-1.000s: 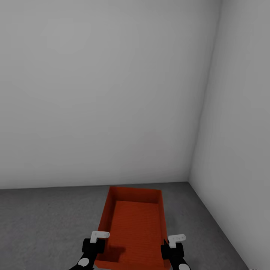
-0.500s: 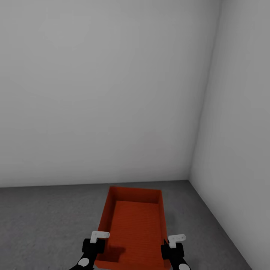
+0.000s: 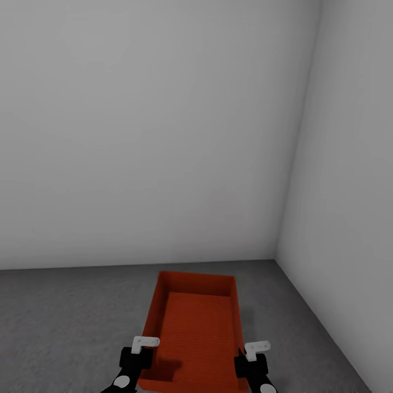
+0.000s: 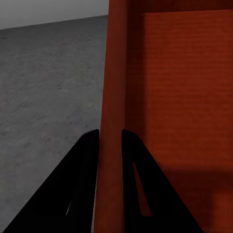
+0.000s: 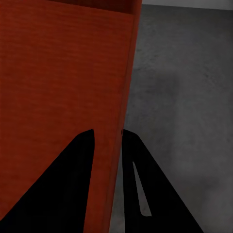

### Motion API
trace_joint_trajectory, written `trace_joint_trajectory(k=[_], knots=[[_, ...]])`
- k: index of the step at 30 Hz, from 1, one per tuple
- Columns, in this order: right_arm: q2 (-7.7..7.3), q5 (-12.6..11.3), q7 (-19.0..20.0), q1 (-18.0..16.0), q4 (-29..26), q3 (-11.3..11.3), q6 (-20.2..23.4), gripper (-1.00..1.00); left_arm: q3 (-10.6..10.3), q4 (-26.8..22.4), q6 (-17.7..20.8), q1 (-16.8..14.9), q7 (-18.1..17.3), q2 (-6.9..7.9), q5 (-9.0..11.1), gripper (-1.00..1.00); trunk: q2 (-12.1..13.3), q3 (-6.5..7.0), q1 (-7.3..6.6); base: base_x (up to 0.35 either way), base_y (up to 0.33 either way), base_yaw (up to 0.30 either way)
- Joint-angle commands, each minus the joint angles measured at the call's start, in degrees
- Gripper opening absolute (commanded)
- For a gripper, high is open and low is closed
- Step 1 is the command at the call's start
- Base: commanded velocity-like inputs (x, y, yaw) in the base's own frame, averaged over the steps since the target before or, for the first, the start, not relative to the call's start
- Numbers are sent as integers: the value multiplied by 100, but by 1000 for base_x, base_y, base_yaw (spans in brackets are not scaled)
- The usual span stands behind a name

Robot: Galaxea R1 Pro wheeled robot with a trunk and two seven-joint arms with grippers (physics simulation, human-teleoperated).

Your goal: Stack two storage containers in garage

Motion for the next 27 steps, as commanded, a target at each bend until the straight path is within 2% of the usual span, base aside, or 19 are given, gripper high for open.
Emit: trace_joint_trajectory(k=[1,15,27], knots=[[4,73,-60,1,2,31,8,-100,250,-106,-6,-8,45,-27,233,-100,-44,-25,22,0,0,0],[-2,73,-53,32,-4,34,-4,-100,247,-106,-6,-8,45,-27,233,-100,-606,-276,329,0,0,-4],[5,73,-52,108,-15,39,-206,-100,250,-106,-6,-8,45,-27,230,-100,-1087,-491,593,0,0,-61]])
